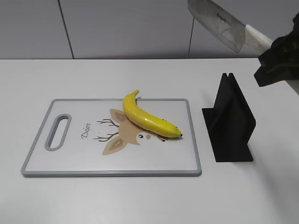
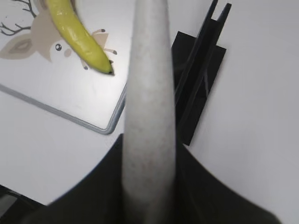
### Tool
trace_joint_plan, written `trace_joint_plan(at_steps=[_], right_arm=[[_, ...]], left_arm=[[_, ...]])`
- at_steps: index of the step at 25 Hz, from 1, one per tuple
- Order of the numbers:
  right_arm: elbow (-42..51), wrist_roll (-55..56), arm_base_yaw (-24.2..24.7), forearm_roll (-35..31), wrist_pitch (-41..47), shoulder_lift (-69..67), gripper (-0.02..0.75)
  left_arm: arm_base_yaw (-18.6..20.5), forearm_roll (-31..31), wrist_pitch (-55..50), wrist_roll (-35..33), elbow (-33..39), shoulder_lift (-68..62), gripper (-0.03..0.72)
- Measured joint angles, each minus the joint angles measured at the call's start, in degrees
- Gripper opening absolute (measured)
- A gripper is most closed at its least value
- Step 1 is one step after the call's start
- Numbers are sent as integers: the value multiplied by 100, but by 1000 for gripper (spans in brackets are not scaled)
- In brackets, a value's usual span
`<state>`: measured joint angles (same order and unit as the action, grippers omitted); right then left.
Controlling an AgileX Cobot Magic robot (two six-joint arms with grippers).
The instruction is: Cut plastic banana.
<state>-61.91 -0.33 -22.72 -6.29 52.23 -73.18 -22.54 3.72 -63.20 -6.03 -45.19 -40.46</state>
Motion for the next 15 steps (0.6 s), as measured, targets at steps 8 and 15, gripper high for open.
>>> trace_joint_plan(at_steps=[8, 15], right_arm=[[4, 392, 0, 32, -51, 0, 181], [4, 162, 0, 32, -62, 0, 181]], left_arm=[[0, -327, 203, 0, 1185, 1855, 543], [0, -372, 117, 0, 1591, 3287, 543]])
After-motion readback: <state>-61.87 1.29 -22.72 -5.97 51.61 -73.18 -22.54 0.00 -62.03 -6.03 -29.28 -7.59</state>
